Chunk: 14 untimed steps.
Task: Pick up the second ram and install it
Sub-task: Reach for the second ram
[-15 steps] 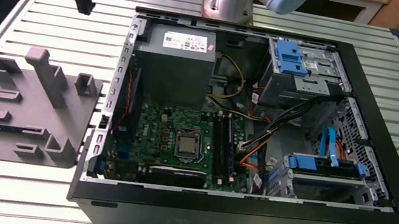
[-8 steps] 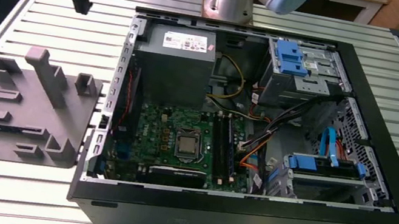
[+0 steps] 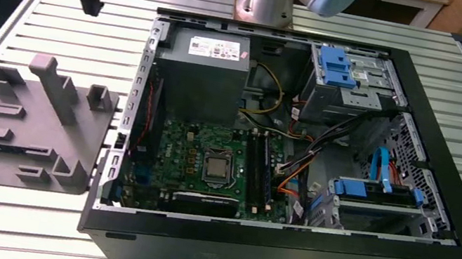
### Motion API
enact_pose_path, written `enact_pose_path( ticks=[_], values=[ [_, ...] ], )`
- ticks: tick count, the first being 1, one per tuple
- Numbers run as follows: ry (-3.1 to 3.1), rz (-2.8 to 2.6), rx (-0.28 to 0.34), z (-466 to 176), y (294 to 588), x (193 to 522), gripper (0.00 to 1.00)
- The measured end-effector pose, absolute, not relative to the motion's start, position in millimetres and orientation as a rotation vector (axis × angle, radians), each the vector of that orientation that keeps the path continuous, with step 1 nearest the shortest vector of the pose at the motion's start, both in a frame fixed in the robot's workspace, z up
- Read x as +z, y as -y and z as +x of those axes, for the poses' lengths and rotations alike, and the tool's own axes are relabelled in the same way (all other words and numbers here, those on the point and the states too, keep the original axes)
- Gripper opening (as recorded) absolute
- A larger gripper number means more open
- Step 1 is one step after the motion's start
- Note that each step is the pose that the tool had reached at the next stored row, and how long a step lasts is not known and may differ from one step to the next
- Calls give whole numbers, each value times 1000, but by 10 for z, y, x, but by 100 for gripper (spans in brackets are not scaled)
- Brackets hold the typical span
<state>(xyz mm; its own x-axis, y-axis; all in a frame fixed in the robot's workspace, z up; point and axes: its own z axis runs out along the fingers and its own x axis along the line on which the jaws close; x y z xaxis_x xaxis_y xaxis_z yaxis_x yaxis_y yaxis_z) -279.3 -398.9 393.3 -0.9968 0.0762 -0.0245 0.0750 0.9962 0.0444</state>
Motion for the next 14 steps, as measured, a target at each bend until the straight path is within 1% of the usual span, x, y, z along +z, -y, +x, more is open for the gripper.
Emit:
enact_pose_path(
  ticks=[14],
  values=[
    [-3112, 118, 68, -2850, 3989, 3933, 11]
  ],
)
